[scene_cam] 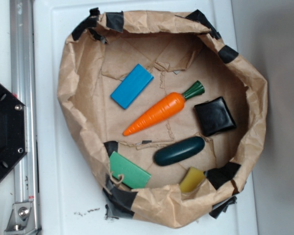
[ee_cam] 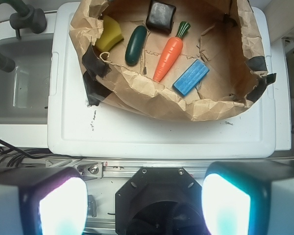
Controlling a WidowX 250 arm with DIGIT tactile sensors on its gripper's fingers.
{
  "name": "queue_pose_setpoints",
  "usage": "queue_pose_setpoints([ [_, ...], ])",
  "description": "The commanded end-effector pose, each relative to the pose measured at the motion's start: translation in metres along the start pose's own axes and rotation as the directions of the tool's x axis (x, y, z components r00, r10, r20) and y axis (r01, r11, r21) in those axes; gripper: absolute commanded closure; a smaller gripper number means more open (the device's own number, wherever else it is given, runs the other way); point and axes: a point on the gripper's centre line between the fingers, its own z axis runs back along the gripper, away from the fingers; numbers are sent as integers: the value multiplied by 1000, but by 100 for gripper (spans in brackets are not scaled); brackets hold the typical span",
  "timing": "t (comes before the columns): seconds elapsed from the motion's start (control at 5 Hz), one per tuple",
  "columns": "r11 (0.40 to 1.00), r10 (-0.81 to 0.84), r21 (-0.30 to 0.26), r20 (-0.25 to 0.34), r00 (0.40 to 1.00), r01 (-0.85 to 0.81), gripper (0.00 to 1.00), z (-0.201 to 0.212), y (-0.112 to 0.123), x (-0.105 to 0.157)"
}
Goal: Grab the blue block.
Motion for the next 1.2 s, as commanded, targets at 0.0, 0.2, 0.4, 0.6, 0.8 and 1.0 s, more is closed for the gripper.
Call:
queue_pose_setpoints([
  [0.0, 1000, 0, 0, 0, 1000, 0, 0, 0, 0, 0],
  [0.2, 995, 103, 1, 69, 992, -103, 0, -54, 32, 46],
  [0.4, 991, 129, 14, 85, 988, -131, 0, -97, 41, 92],
  [0.6, 990, 135, 24, 60, 989, -137, 0, -133, 41, 107],
  [0.8, 989, 126, 71, 38, 991, -128, 0, -145, 35, 98],
  [1.0, 984, 111, 137, 28, 993, -114, 0, -157, 51, 80],
])
